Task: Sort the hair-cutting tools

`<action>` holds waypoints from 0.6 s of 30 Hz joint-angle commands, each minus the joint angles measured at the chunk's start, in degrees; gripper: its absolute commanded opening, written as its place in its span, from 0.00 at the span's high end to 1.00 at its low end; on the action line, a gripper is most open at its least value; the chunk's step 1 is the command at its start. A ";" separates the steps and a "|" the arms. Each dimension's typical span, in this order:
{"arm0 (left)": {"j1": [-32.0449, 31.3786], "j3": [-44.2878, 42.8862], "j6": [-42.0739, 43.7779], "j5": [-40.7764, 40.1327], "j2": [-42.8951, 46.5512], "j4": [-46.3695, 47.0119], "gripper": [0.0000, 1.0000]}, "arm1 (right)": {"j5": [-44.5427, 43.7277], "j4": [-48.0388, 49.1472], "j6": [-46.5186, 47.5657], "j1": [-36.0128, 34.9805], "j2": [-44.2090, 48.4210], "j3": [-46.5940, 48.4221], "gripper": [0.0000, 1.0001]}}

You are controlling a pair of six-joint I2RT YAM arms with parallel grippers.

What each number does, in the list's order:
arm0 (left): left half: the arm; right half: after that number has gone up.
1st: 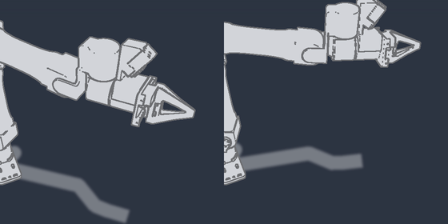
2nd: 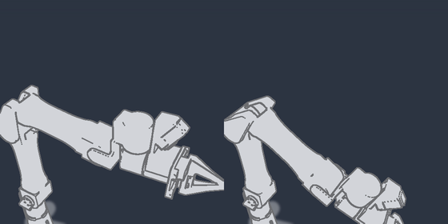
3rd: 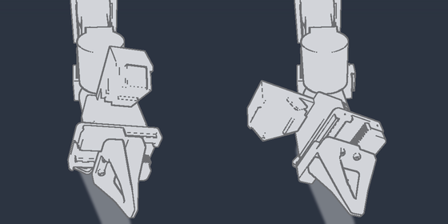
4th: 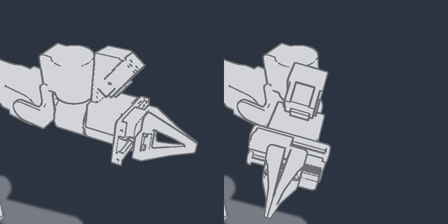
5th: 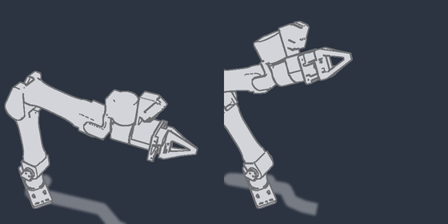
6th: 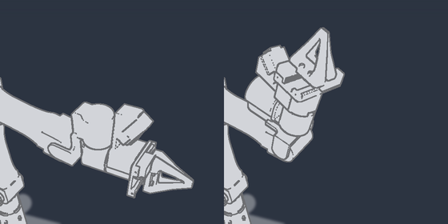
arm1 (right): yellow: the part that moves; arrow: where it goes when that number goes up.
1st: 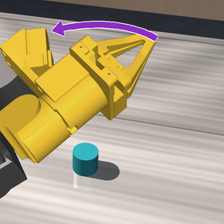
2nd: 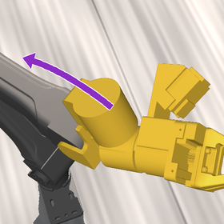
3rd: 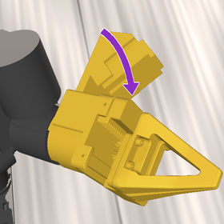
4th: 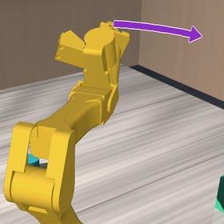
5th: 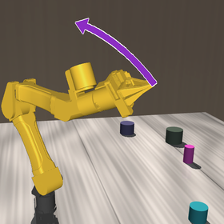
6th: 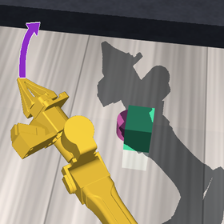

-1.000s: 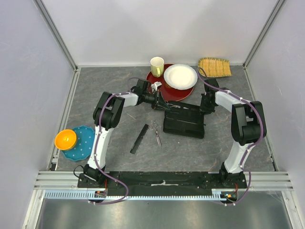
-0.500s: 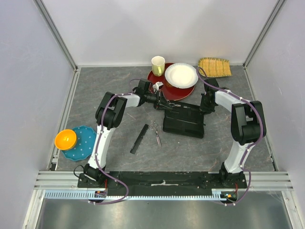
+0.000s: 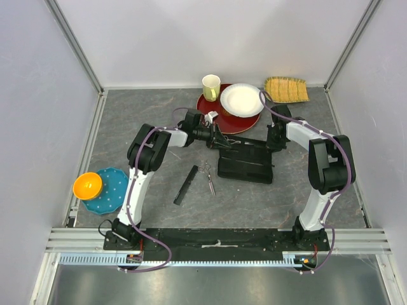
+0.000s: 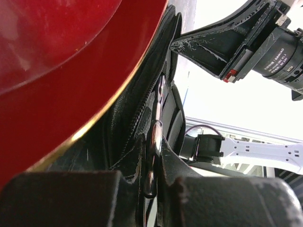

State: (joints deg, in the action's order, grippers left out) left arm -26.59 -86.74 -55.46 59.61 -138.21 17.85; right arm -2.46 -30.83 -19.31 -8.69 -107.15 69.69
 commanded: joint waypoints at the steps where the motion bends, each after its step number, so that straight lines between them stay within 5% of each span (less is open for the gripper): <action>1: -2.06 4.99 0.71 -1.95 4.53 3.15 0.98 | 15.19 11.23 0.32 -5.90 -4.30 -3.95 0.96; 10: -2.06 14.48 2.72 -3.62 9.80 4.83 0.95 | 22.49 13.69 6.30 -9.33 -1.49 -8.16 0.94; 14: -2.06 16.51 4.22 -4.42 10.51 3.08 0.85 | 21.19 14.83 4.12 -9.68 -0.78 -10.45 0.92; 18: -2.06 16.51 7.72 -7.57 12.08 -2.63 0.59 | 17.77 14.75 1.47 -9.68 -1.83 -10.72 0.92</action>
State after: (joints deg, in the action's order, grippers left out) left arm -26.63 -71.00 -53.60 53.67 -129.38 20.97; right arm -0.23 -19.22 -10.79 -12.67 -103.24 62.48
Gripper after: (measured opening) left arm 0.314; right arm 0.140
